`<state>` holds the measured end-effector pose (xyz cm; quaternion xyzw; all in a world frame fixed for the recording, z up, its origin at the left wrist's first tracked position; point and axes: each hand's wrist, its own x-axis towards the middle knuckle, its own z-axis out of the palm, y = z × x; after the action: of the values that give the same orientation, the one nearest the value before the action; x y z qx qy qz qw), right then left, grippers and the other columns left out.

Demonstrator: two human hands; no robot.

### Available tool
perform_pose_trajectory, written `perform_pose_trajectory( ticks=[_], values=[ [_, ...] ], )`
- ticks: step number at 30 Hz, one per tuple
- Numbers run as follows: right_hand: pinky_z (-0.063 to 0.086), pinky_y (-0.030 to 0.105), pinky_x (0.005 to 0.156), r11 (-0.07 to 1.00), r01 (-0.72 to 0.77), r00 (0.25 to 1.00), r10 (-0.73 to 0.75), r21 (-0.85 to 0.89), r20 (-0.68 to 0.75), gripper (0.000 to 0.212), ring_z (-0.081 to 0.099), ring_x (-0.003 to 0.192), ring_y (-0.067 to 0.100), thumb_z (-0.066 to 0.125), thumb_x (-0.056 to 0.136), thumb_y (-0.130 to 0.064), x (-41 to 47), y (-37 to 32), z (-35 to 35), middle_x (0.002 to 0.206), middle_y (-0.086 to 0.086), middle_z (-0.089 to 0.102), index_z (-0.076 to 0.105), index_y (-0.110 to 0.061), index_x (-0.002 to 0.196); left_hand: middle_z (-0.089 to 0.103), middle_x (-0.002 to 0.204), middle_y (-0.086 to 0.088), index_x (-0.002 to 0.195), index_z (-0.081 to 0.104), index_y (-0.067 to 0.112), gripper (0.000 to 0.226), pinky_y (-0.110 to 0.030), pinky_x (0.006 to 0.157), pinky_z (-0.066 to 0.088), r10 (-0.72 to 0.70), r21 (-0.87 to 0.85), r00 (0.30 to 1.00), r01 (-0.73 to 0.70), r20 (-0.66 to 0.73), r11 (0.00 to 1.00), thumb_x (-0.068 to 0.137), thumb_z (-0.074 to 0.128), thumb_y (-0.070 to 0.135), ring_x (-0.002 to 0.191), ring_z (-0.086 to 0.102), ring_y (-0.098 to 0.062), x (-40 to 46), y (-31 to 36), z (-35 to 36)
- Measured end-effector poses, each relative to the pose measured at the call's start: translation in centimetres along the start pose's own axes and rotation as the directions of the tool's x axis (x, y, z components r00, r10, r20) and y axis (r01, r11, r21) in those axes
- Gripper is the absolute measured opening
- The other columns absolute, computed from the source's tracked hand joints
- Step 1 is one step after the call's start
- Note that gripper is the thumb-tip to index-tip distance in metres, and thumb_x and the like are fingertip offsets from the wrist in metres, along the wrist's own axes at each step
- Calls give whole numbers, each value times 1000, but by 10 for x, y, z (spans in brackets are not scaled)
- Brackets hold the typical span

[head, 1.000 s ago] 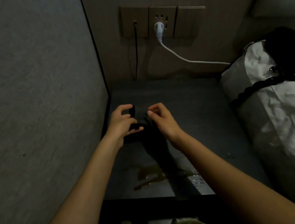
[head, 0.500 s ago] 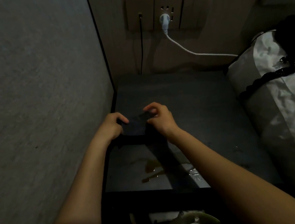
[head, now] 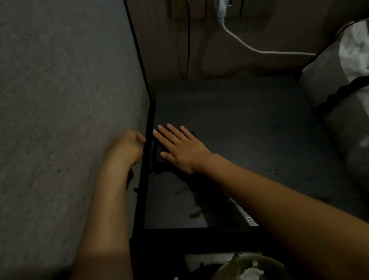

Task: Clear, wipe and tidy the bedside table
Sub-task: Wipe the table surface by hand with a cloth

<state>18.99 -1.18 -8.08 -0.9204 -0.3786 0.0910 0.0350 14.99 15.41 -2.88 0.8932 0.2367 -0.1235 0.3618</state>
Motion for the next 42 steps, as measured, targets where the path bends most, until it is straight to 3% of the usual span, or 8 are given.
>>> perform_pose_trajectory(
  ticks=[6, 11, 15, 19, 26, 32, 39, 42],
  values=[
    [-11, 43, 121, 999, -40, 999, 40, 19, 20, 66, -18, 150, 20, 18, 104, -48, 0, -23, 6, 164, 2, -16, -12, -20, 155, 60, 118, -28, 127, 53, 17, 36, -45, 80, 51, -21, -30, 999, 22, 24, 999, 97, 43, 0, 105, 63, -41, -8, 11, -4],
    [-14, 43, 119, 999, -33, 998, 32, 28, 44, 68, -20, 149, 21, 18, 103, -50, -6, -44, 8, 163, 3, -17, -11, -18, 156, 58, 121, -27, 123, 54, 16, 34, -43, 76, 49, -59, -23, 997, 60, 45, 998, 97, 42, -1, 110, 60, -40, -16, 12, -2],
    [-14, 44, 120, 999, -38, 997, 37, 21, 62, 68, -20, 149, 22, 19, 103, -51, -16, -60, 11, 163, 3, -18, -8, -18, 156, 56, 126, -26, 131, 51, 16, 34, -52, 85, 52, -97, -15, 992, 98, 79, 995, 100, 40, 8, 111, 58, -41, -28, 10, 7],
    [-14, 45, 120, 999, -36, 996, 34, 19, 86, 68, -21, 149, 21, 19, 103, -51, -27, -72, 13, 163, 2, -19, -6, -18, 156, 58, 120, -31, 134, 50, 5, 35, -50, 84, 52, -115, 12, 989, 114, 91, 993, 100, 39, 6, 106, 62, -42, -37, 6, 16],
    [-15, 45, 120, 1000, -22, 994, 21, 6, 108, 68, -23, 148, 22, 20, 103, -51, -47, -89, 17, 162, 3, -21, -7, -17, 156, 55, 126, -32, 127, 52, -6, 34, -46, 91, 49, -129, 1, 989, 129, 69, 992, 104, 37, 14, 113, 58, -42, -51, -2, 25],
    [-14, 44, 120, 1000, 20, 994, -19, -5, 108, 69, -22, 149, 22, 20, 103, -51, -61, -96, 20, 163, 3, -18, -7, -17, 156, 58, 119, -37, 123, 54, -11, 44, -45, 90, 49, -127, -53, 991, 129, 43, 990, 107, 31, 23, 110, 60, -43, -70, -19, 30],
    [-9, 45, 122, 994, 98, 992, -93, -54, 88, 70, -17, 150, 22, 21, 103, -53, -81, -101, 20, 164, 3, -13, -5, -17, 156, 60, 115, -32, 125, 53, -3, 44, -52, 93, 52, -156, -53, 987, 157, 30, 986, 106, 30, 28, 103, 63, -43, -86, -31, 34],
    [-8, 44, 122, 990, 122, 990, -116, -76, 83, 71, -16, 150, 22, 23, 102, -54, -89, -103, 21, 164, 3, -12, -6, -17, 156, 61, 99, -28, 122, 54, -1, 46, -51, 89, 54, -157, -53, 987, 158, 14, 986, 105, 29, 34, 90, 65, -40, -88, -38, 36]
  ],
)
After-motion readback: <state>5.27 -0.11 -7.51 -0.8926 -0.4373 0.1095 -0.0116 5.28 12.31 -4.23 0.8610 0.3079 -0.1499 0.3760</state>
